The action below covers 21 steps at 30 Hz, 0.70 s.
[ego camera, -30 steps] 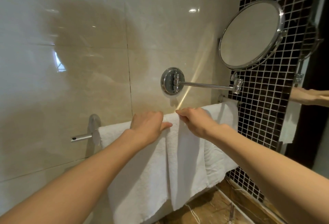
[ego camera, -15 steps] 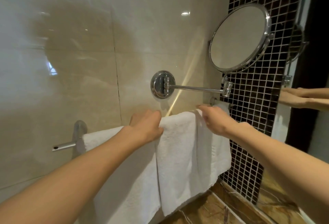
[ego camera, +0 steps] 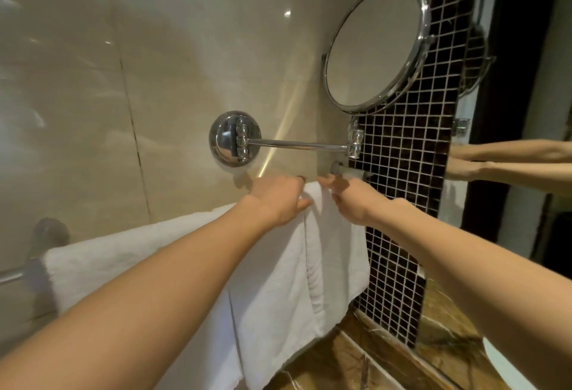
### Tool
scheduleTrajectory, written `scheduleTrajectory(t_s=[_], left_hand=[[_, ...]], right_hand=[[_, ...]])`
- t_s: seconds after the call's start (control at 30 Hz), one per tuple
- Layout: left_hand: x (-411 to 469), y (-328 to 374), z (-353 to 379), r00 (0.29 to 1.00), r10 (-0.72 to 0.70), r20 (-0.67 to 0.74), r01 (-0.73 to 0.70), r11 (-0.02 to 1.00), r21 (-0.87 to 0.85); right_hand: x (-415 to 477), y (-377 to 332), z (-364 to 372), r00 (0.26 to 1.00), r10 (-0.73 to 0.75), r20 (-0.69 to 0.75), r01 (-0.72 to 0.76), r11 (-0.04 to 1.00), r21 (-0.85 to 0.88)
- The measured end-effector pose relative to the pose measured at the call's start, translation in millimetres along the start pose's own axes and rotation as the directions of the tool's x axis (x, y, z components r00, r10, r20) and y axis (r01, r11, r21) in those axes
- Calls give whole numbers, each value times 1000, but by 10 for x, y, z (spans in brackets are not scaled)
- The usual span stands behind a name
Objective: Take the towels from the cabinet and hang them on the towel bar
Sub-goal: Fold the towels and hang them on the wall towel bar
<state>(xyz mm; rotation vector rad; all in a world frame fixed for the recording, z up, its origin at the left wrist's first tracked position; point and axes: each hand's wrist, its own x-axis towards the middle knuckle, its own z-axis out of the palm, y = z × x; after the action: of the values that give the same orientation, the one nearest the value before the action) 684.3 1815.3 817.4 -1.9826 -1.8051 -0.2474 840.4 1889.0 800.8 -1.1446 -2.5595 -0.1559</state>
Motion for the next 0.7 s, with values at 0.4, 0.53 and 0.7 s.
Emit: scheduleTrajectory(t_s=[0.4,0.53,0.7], left_hand=[[217,85,119,995,-95,10,95,995,23],[206,80,125,996,-74,52,73,997,30],[98,48,79,997,-75,29,72,995,71]], right_hand=[[7,-4,52,1000,3,-16,-3,1000,16],[-11,-51,18,999,22,24,-23,1000,20],[-111,-169,34,999,47,21,-49,996,74]])
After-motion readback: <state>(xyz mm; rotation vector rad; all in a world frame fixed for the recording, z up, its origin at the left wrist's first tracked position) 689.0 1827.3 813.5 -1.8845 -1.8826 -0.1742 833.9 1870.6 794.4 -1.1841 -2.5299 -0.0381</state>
